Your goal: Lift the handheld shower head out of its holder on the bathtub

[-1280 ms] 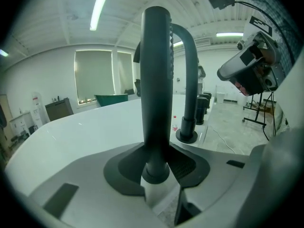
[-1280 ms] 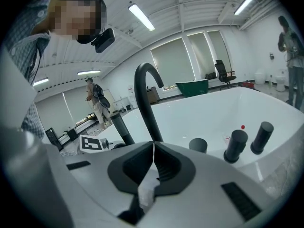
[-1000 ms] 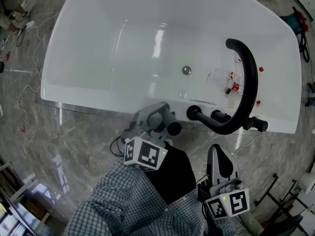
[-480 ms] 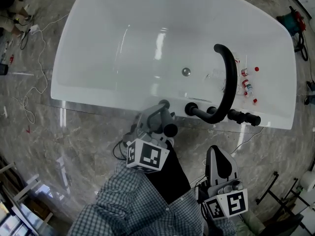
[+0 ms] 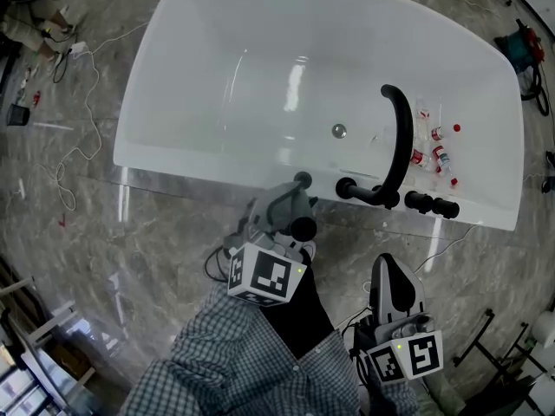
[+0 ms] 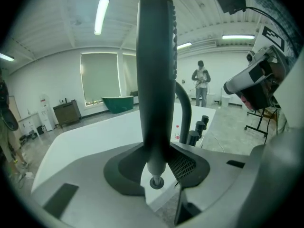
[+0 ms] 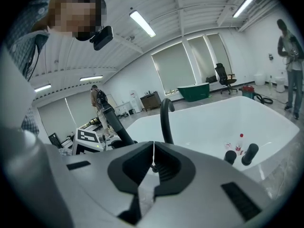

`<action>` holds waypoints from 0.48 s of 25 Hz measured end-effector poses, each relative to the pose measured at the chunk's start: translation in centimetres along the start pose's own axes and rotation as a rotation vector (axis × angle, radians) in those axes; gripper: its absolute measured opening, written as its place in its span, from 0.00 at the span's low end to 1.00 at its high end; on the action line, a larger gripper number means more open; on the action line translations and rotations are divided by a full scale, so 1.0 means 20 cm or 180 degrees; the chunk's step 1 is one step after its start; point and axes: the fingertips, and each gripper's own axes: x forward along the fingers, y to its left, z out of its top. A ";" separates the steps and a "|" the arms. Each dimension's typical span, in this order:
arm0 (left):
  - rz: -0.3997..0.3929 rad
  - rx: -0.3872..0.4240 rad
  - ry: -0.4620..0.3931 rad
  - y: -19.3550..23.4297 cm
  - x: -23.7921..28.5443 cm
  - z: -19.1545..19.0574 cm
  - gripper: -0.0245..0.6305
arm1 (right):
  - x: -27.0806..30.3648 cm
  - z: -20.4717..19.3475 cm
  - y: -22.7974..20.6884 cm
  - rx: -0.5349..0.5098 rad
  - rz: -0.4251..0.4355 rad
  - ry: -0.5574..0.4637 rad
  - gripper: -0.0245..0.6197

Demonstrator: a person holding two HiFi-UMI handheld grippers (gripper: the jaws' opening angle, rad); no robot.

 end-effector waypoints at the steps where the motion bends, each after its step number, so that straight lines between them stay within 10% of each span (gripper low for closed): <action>1: 0.0004 0.0003 -0.0004 0.00 -0.03 0.02 0.23 | -0.01 0.02 0.01 0.0000 0.0007 -0.0016 0.07; 12: 0.0018 -0.0040 -0.0003 -0.06 -0.33 0.16 0.23 | -0.19 0.17 0.16 -0.0112 0.0016 -0.0176 0.07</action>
